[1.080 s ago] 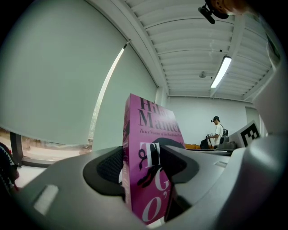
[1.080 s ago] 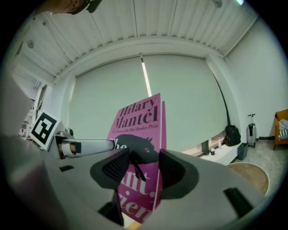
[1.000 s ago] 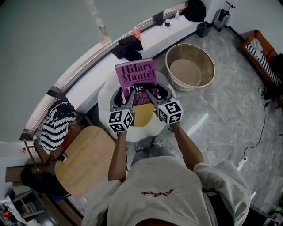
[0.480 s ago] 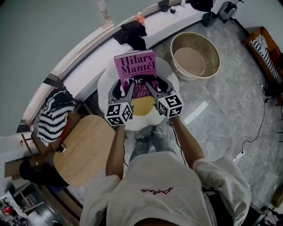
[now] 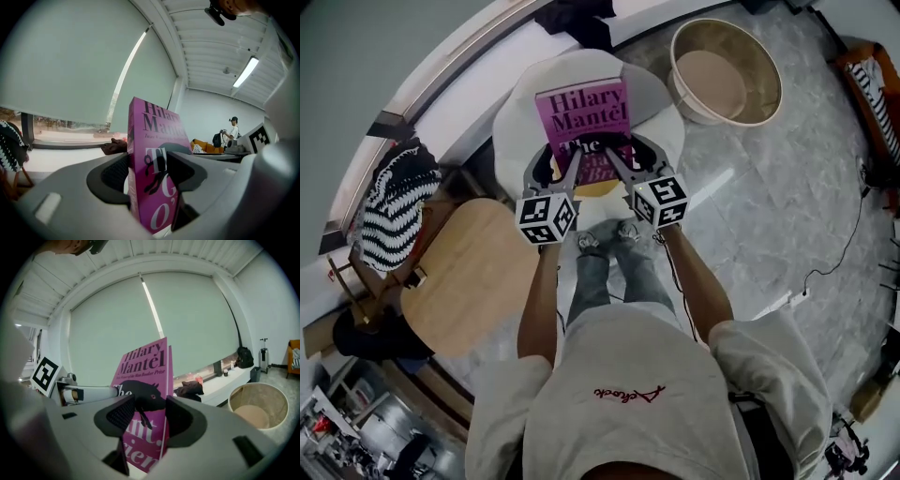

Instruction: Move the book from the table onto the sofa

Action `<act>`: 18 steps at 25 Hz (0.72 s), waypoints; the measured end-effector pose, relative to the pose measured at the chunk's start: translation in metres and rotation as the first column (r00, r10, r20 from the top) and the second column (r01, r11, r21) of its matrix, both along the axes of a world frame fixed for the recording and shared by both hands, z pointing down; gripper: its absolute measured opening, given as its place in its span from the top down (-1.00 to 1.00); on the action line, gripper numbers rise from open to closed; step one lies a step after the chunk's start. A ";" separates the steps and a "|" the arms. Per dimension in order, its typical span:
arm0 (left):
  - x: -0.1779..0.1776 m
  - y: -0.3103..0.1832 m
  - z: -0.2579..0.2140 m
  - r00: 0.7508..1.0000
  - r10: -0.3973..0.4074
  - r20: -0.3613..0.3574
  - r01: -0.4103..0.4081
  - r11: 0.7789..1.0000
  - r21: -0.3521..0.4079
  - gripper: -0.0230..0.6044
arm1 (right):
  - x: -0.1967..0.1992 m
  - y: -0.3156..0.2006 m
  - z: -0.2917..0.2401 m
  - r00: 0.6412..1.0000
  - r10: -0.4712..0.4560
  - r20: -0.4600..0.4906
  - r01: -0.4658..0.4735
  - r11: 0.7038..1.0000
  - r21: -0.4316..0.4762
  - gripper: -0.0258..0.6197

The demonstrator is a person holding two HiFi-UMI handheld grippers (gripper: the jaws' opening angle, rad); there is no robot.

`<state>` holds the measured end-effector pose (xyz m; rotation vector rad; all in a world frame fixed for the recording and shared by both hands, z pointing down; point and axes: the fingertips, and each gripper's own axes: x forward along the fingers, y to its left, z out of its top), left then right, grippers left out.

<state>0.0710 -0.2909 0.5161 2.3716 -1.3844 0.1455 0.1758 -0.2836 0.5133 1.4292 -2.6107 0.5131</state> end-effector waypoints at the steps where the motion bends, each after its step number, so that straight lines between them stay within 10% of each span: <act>1: -0.001 0.003 0.010 1.000 -0.001 0.002 0.001 1.000 -0.014 0.10 | -0.001 0.003 0.010 1.000 -0.001 0.001 0.001 1.000 -0.015 0.26; 18: -0.023 0.039 0.140 1.000 -0.007 -0.012 0.004 0.976 -0.217 0.10 | -0.023 0.039 0.136 1.000 -0.006 -0.020 0.002 0.975 -0.221 0.26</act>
